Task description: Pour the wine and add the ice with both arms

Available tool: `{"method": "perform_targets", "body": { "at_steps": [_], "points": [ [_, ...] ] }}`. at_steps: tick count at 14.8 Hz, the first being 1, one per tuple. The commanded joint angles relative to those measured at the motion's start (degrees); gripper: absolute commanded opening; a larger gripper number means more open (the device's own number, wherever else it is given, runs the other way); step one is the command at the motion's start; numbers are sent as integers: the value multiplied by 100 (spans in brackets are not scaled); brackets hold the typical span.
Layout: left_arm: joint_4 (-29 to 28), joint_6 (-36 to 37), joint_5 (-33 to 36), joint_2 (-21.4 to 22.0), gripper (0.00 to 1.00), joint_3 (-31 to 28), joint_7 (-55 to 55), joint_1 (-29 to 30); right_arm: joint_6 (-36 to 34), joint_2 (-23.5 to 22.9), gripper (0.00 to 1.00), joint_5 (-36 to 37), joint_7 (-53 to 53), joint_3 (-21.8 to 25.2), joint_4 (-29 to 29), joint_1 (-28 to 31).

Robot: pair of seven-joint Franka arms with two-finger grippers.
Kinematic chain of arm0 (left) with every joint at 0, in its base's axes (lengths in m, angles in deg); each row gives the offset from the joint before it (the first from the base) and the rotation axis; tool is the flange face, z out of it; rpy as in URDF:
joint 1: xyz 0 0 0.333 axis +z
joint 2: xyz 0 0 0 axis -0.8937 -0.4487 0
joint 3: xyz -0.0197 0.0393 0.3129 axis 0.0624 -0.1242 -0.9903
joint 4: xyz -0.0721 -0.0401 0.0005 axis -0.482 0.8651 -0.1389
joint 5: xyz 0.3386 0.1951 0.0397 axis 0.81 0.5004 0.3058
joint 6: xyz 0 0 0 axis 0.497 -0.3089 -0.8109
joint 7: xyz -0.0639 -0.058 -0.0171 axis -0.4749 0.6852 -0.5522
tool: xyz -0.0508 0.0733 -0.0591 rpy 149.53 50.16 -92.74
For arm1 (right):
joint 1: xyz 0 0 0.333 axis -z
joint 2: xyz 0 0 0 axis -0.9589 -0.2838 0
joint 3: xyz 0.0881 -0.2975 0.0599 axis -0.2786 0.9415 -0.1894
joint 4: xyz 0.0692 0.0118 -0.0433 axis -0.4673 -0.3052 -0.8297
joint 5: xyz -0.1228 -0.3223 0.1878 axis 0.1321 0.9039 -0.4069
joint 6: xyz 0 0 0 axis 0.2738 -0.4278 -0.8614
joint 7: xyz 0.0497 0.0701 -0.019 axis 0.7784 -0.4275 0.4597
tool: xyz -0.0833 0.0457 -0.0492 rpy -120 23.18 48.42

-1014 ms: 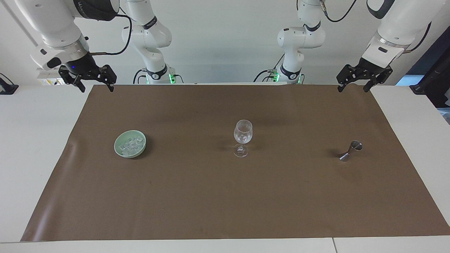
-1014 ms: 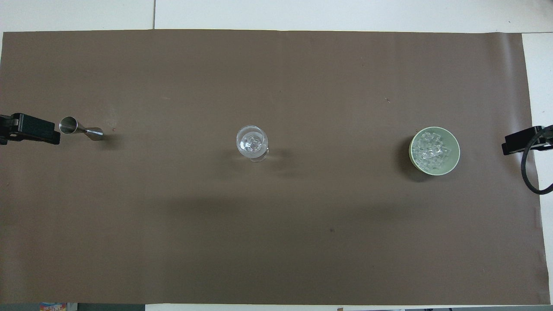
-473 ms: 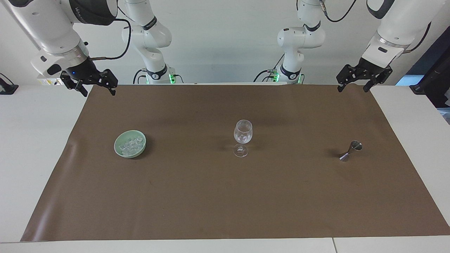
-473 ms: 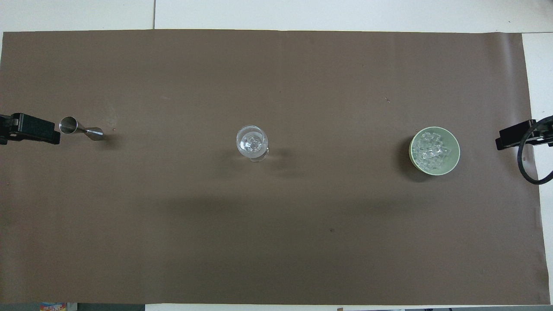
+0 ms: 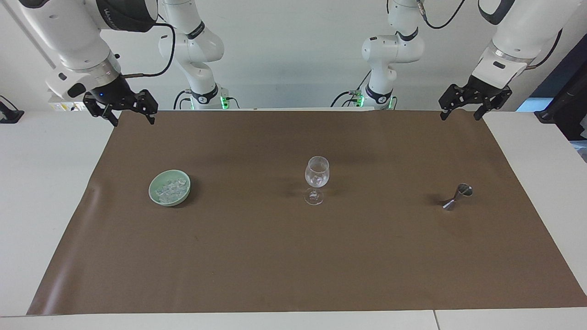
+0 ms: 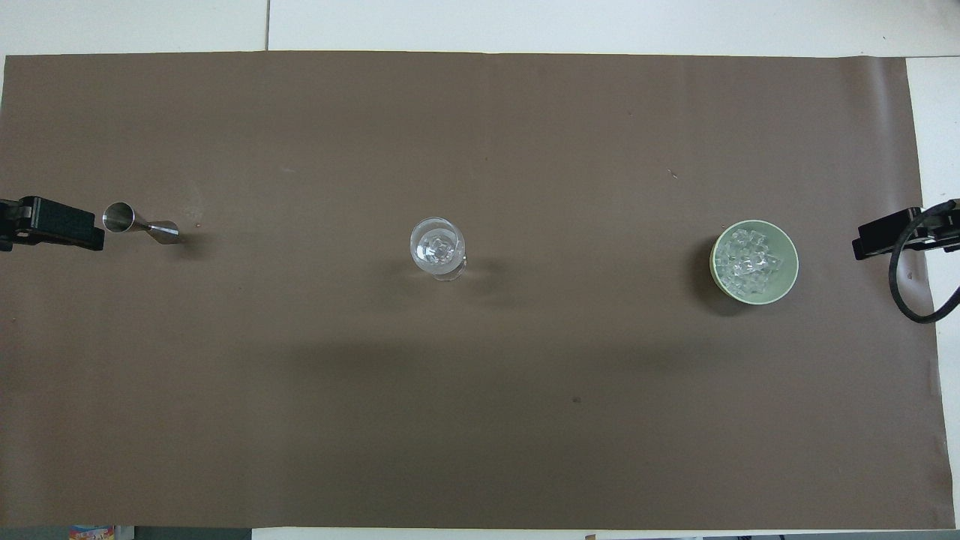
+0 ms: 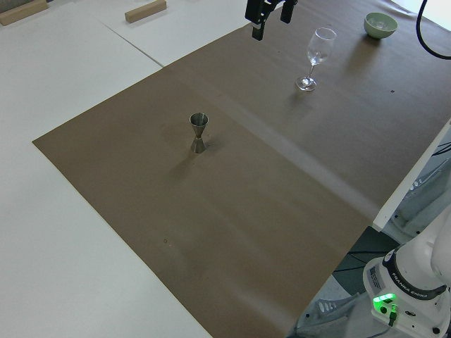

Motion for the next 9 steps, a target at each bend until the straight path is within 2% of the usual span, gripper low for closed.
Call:
{"method": "perform_targets", "body": {
  "at_steps": [1,9],
  "points": [
    [-163,-41,-80,143,100,-7,26,30,64,41,100,-73,24,52,-24,-17],
    [-163,-41,-80,143,100,-7,26,30,90,77,100,-73,42,78,-86,-25]
  ]
}}
